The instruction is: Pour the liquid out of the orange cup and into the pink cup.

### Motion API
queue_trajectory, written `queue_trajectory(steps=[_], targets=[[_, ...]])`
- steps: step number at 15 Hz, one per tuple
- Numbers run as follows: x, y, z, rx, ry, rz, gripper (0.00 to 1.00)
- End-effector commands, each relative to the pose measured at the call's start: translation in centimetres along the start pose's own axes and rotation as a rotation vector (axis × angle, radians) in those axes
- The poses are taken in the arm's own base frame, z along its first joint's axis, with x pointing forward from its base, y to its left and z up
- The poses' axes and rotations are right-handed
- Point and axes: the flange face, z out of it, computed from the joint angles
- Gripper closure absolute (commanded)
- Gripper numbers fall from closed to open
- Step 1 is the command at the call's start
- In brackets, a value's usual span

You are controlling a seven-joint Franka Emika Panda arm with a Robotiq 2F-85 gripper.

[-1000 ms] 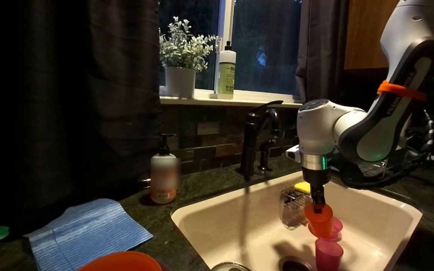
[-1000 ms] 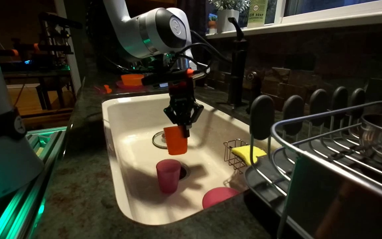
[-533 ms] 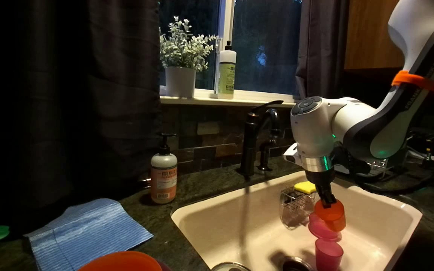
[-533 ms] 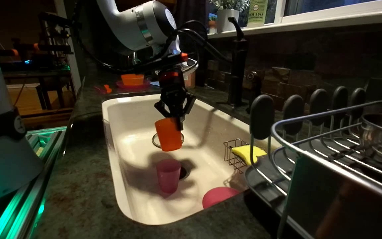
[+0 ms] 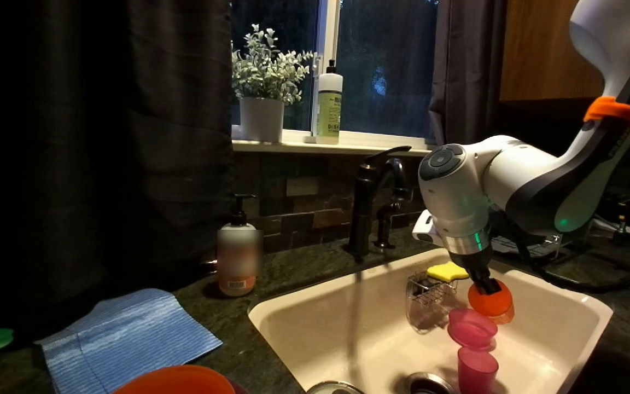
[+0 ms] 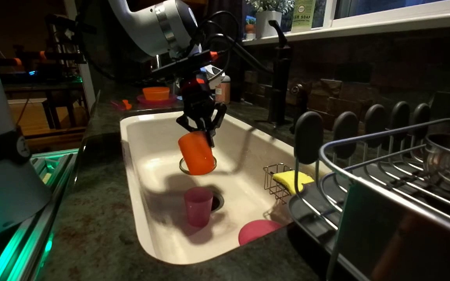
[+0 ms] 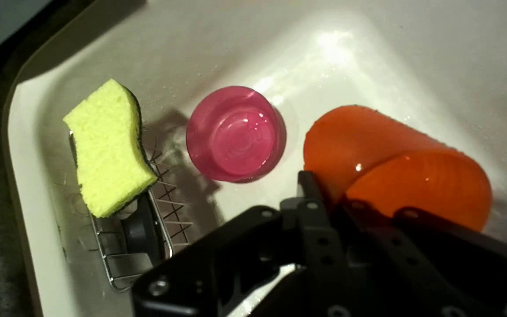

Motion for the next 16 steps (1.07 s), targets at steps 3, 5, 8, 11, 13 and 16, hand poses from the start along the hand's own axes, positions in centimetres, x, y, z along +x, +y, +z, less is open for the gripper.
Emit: queue_trajectory(steps=[3,5,8,11,13,16], targets=[[-0.3,-1.0,0.4,-0.102,-0.044,-0.112,0.99],[-0.3,-1.5,0.7,-0.115,-0.052,-0.141,0.99],[-0.5,-2.4,1.2,-0.123,-0.079,-0.182,0.99],[-1.0,-2.9,1.8,-0.152,-0.115,-0.196,0.99],[-1.3,-2.9,2.1,-0.177,-0.126,-0.201,0.99],[-1.0,-2.6,2.0,-0.146,-0.11,-0.2,0.95]])
